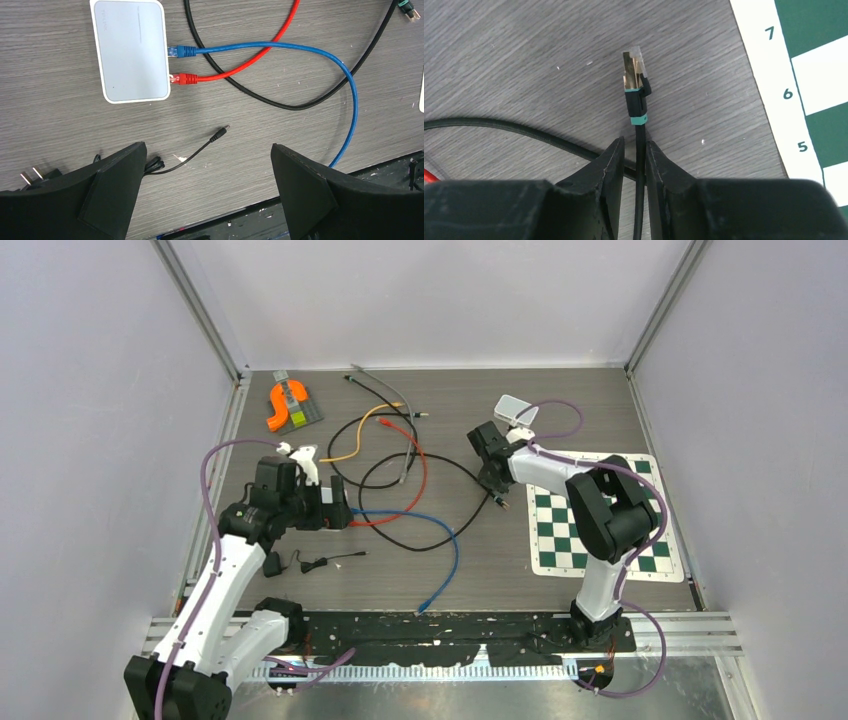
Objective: Insert the plug into the switch port
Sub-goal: Pick up the connector from the center of the board.
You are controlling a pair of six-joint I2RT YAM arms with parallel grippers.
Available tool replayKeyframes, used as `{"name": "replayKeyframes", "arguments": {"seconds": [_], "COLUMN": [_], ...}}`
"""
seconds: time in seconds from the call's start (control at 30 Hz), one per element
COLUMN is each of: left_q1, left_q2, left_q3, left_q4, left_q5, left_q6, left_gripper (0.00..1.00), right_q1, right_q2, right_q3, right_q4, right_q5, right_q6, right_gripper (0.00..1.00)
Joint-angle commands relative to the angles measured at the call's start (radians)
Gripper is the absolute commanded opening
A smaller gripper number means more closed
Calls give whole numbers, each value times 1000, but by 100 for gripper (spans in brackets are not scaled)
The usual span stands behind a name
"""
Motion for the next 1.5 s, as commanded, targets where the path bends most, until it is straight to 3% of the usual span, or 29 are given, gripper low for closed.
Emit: {"name": "replayKeyframes", "arguments": {"seconds": [0.0,0.13,0.3,0.37,0.53,0.67,0.9,1.03,1.2,1.33,1.47], "left_q1": [-4,-4,-4,-3,-3,-2,-2,-2,-3,-7,-21], "left_q2": [12,7,14,32,76,123,193,247,365,469,530], "left_q3": [10,9,2,10,50,74,173,273,411,548,570], "left_q4": [-1,-2,16,15,22,48,169,283,457,512,608], "left_q5": [-9,-12,20,32,75,116,321,468,600,652,655], "left_q6": [21,26,24,19,-6,-61,-120,-125,-146,-115,-100], "left_gripper": [100,100,100,99,98,96,88,84,77,72,67], "right_q1": [-20,-43,-78,-85,-89,-89,-90,-79,-77,-74,-58], "right_q2": [22,-19,-133,-163,-195,-254,-381,-454,-557,-573,-593], "right_q3": [12,50,166,225,362,328,164,98,-19,-60,-101], "right_q4": [42,53,130,176,298,440,702,712,753,714,679], "right_q5": [28,116,239,282,281,153,-267,-379,-638,-753,-817], "right_q6": [-51,-187,-497,-700,-1017,-1178,-1430,-1534,-1632,-1661,-1692], "right_gripper": [22,7,5,5,5,5,5,5,5,5,5]}}
